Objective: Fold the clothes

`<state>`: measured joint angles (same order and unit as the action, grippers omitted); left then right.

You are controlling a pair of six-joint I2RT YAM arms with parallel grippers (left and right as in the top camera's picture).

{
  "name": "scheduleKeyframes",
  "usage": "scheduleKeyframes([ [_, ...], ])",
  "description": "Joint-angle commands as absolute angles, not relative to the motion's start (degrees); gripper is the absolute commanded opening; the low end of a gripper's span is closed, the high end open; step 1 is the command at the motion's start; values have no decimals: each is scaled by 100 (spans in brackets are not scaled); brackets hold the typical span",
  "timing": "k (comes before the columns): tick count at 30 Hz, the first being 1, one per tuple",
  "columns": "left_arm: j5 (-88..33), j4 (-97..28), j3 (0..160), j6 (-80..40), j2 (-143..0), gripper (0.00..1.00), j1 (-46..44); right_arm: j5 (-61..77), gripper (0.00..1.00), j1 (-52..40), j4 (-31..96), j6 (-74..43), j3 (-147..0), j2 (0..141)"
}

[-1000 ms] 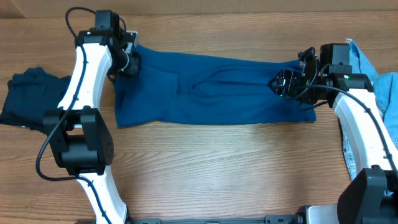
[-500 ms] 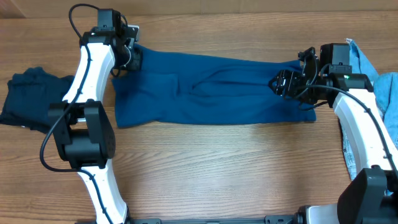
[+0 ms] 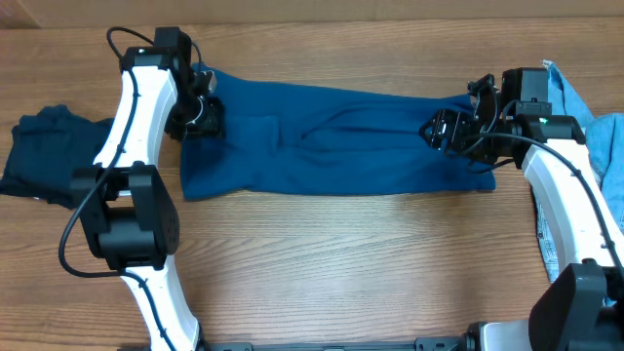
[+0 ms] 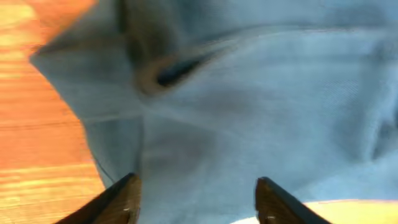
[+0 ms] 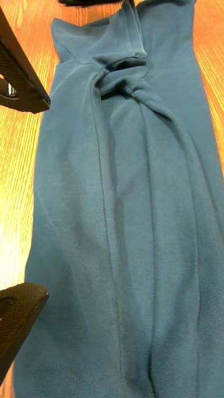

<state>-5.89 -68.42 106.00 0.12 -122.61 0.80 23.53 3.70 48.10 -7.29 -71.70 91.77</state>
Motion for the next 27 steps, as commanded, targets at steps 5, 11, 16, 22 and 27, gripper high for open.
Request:
scheduleKeyframes([
  [5, -445, -5070, 9406, -215, -12064, 59, 163, 2316, 91, 373, 4882, -735, -7288, 9098],
  [11, -672, -4180, 9100, -172, -12049, 16, 119, 2316, 91, 373, 4947, -733, -7288, 9098],
  [16, -749, -4729, 9430, -172, -11675, 4, 108, 2311, 91, 373, 4941, -731, -7288, 9098],
  [22, -755, -4797, 9564, -167, -11397, 9, 64, 2311, 91, 373, 4939, -731, -7288, 9098],
  [27, -731, -4121, 9561, 134, -11410, 11, -126, 2311, 91, 373, 4941, -731, -7288, 9098],
])
